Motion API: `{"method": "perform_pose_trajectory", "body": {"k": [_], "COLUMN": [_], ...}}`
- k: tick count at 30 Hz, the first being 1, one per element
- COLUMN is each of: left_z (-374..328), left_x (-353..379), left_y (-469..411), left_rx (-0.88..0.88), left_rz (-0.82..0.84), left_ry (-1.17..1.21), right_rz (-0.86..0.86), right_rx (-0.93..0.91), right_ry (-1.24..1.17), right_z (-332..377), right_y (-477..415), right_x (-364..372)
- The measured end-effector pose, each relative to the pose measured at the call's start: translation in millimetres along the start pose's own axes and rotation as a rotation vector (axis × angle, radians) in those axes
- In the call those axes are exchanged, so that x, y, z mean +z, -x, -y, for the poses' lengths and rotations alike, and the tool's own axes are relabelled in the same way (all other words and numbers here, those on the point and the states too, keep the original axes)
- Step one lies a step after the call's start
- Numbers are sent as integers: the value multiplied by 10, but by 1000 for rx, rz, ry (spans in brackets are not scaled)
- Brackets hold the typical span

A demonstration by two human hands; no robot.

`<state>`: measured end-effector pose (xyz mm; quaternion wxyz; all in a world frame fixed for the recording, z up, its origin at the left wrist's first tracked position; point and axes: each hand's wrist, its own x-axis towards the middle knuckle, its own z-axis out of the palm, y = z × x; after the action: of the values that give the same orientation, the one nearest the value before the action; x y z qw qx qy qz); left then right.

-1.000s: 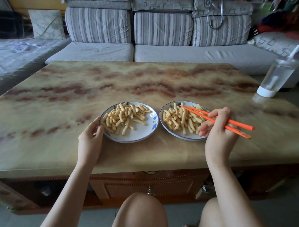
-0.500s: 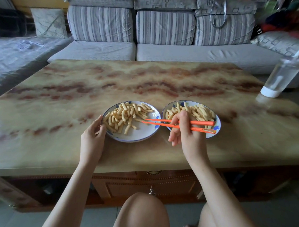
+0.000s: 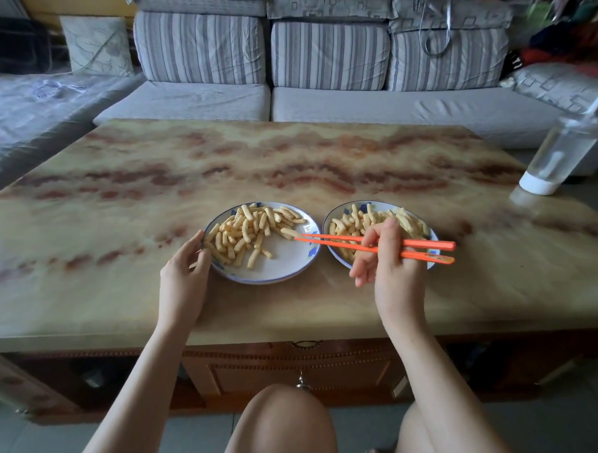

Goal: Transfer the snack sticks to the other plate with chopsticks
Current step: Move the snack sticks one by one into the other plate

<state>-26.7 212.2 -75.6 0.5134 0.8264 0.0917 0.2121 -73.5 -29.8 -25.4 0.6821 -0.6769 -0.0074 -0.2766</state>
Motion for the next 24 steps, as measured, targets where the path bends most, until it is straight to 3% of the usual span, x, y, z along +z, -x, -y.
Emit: {"method": "perform_pose_trajectory", "body": {"k": [9,24], "left_z": [-12,-14], "left_x": [-5,-9], "left_y": [11,14], "left_rx": [-2,0], "left_rz": [6,9], "left_ry": [2,0], "right_rz": [-330,-319], "right_rx": [-61,-76], "right_ry": [-26,4], "right_z": [82,80], "right_y": [-113,-80], "right_x": [-278,-278]}}
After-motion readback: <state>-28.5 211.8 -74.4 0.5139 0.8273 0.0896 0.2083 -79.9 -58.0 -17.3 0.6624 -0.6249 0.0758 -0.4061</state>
